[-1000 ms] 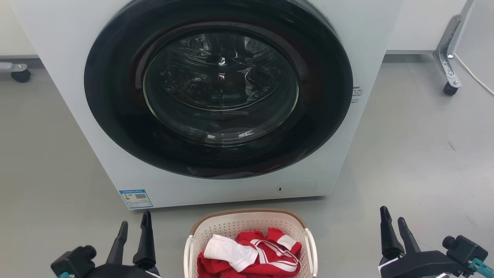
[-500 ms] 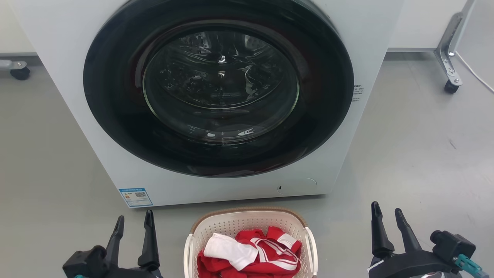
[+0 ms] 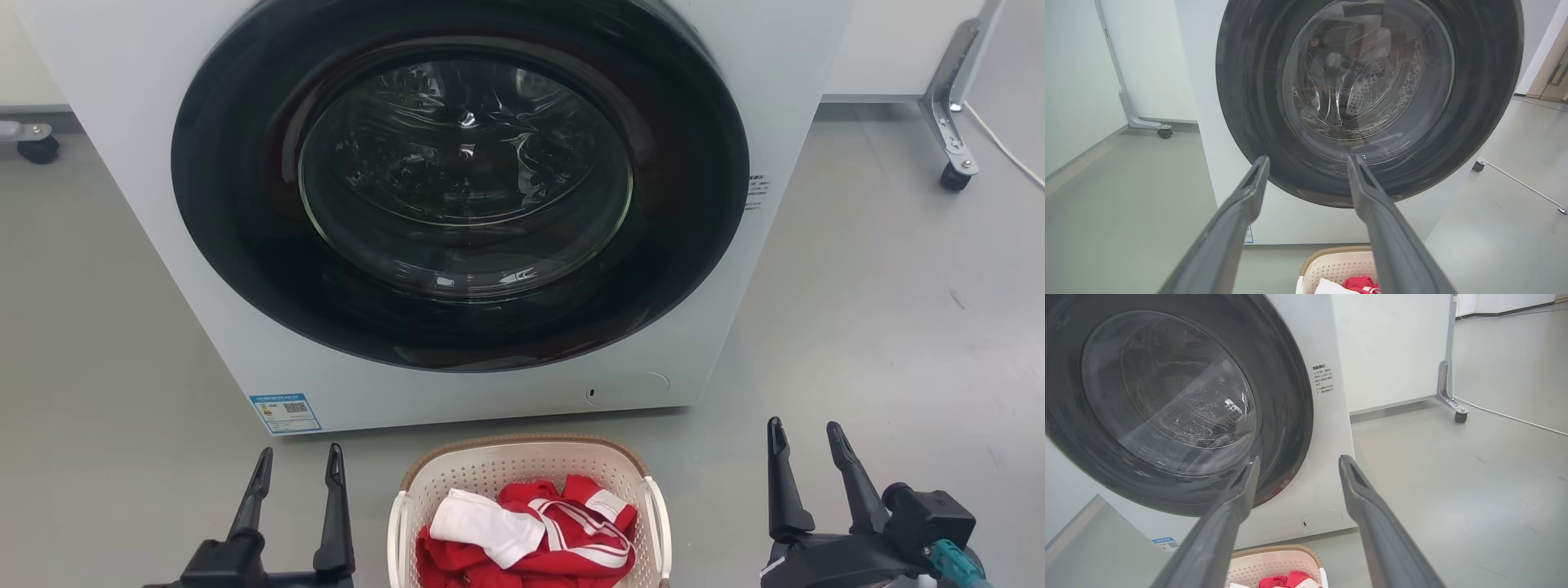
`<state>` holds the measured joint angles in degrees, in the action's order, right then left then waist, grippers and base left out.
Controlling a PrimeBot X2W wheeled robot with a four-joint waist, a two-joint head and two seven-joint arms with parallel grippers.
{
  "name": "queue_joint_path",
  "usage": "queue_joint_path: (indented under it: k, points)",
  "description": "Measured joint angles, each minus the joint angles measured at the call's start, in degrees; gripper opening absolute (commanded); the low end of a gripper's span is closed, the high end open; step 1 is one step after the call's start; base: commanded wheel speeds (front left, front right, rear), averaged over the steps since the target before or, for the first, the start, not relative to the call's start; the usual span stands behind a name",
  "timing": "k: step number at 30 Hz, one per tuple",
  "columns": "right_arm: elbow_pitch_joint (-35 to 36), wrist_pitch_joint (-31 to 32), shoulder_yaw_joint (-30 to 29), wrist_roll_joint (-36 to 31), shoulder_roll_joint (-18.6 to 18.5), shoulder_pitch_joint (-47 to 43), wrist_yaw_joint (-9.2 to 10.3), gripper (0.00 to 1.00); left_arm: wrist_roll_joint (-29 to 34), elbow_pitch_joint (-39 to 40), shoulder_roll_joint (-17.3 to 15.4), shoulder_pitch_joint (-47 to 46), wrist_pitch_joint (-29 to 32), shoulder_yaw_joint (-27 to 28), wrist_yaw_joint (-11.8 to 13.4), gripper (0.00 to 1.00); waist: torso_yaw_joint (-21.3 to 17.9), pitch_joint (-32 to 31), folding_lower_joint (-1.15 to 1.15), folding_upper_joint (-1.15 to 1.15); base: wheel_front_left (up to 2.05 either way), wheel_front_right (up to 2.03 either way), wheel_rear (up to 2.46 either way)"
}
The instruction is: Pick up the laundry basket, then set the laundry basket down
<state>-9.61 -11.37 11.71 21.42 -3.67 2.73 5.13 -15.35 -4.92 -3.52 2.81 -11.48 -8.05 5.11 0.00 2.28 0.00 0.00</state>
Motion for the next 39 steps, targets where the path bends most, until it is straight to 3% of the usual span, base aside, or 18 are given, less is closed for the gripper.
queue_joint_path:
  k: [14, 39]
  points:
    - [1.75, -2.92, 2.18, -11.77, -0.05, -0.02, 2.00, 1.00, 11.85, 1.62, 0.02, 0.85, -2.83, -0.86, 2.01, 1.00, 0.08, 0.02, 0.00, 0.00, 0.00, 0.00, 0.00]
    - [1.78, -2.92, 1.49, -11.81, 0.05, -1.19, 2.00, 1.00, 9.79, 1.12, 0.13, 2.52, -2.83, -0.10, 2.01, 1.00, 0.02, -1.21, 0.00, 0.00, 0.00, 0.00, 0.00]
